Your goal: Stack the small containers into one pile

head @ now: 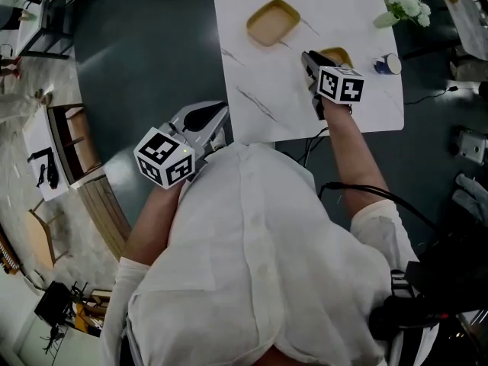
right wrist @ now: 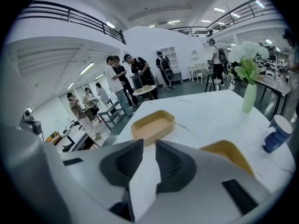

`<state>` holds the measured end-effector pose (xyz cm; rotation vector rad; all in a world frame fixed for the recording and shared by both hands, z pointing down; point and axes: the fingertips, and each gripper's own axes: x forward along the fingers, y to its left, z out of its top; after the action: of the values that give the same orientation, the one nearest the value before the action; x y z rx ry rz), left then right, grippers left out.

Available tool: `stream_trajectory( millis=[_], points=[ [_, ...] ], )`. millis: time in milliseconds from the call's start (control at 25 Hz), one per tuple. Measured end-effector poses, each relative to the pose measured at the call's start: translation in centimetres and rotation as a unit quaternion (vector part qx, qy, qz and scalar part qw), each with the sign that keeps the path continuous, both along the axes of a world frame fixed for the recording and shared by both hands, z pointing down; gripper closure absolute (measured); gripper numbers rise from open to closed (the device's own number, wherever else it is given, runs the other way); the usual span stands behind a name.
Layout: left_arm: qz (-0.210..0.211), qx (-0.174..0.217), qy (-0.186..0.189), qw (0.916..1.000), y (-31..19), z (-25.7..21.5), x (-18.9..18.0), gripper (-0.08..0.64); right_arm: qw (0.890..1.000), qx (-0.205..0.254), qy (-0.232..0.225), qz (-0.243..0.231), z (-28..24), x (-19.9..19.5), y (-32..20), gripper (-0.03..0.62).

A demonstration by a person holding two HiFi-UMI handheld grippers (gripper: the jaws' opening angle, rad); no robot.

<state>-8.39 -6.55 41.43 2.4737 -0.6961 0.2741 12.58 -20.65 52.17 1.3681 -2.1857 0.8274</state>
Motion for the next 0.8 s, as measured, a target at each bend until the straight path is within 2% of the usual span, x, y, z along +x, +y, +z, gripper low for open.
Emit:
stream_trajectory(
  millis=[120,320,600,800],
  points=[
    [-0.002,-0.004,-0.004,1.0000,-0.7,0.5,-2.2,0.552,1.000,-0.002,-0.018,0.025,0.9,-1.8,-1.9,0.512],
    [-0.005,-0.016,-0.005,0.9998,-1.6,1.3,-5.8,0.552,0.994,-0.010,-0.048,0.098,2.8,-3.2,-4.8,0.511],
    [0.003,-0.028,-0.014,0.9995,-2.2,2.6,-9.0,0.552,0.974,-0.018,-0.072,0.213,5.6,-2.1,-7.7,0.511],
    [0.003,-0.038,-0.016,0.9991,-2.3,3.3,-10.9,0.552,0.960,-0.028,-0.068,0.269,7.6,-1.2,-8.7,0.506]
  ],
)
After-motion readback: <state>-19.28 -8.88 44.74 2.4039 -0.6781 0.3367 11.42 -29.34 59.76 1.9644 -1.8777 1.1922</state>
